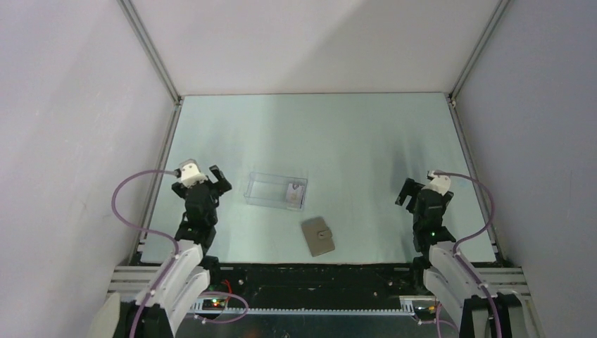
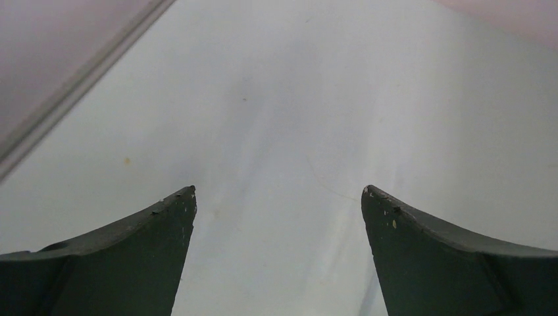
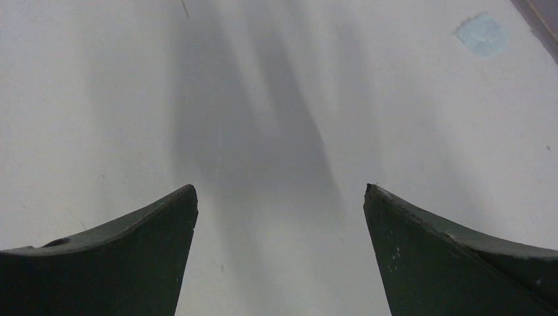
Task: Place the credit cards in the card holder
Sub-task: Reset both arms
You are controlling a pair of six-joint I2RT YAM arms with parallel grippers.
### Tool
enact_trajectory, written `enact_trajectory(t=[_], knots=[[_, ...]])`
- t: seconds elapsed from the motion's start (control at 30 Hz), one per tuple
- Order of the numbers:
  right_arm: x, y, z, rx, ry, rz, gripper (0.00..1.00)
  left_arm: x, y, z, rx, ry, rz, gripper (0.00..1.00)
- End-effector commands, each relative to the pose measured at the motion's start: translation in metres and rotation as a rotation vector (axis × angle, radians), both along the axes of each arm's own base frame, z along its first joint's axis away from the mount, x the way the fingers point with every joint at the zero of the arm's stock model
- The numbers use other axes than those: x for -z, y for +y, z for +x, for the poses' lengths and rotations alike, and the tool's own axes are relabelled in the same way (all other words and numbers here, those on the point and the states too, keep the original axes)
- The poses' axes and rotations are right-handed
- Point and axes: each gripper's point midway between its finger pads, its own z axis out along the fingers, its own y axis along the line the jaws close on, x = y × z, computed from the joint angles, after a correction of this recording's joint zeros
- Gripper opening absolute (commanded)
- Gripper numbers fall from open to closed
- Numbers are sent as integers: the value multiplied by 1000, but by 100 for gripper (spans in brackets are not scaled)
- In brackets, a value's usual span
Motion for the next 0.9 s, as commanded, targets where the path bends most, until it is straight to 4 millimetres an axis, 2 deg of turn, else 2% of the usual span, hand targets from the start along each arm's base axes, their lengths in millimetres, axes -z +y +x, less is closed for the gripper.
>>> enact_trajectory(t=[0.0,0.07,0.2,0.23,0.27,0.3,0.33,0.37,0.4,0.43,0.47,0.5,0.53,0.57,0.73,0.87], knots=[[-50,3,41,-62,-217,27,99,-20,25,15,-63,-11,230,100],[-52,1,49,-68,-228,43,99,-12,31,15,-94,-25,253,100],[-60,-4,67,-98,-285,68,99,-36,32,12,-79,-271,292,100],[-59,-5,71,-108,-284,69,99,-29,41,15,-107,-287,249,100],[-61,-6,79,-117,-282,67,99,-22,40,21,-72,-279,242,100],[-61,-6,83,-134,-277,63,99,-23,46,30,-88,-293,254,100],[-61,-7,91,-141,-274,63,99,-22,43,36,-60,-278,259,100],[-59,-7,93,-149,-273,68,99,-10,41,45,-32,-176,254,100],[-57,-10,97,-147,-299,69,99,-8,41,48,-30,-158,252,100],[-47,0,99,-205,-271,67,99,-12,45,52,-62,-171,251,100],[-47,15,105,-264,-256,20,99,-11,45,51,-62,-163,249,100],[-48,18,107,-272,-289,-7,100,-9,46,48,-66,-157,244,100],[-43,19,102,-257,-288,-10,99,-11,46,48,-72,-168,243,100],[-44,9,99,-195,-296,-19,99,-11,48,48,-82,-169,242,100],[-45,1,100,-134,-290,-40,99,-12,44,55,-61,-151,269,100],[-45,9,101,-160,-294,-40,99,-10,35,57,-19,-135,282,100]])
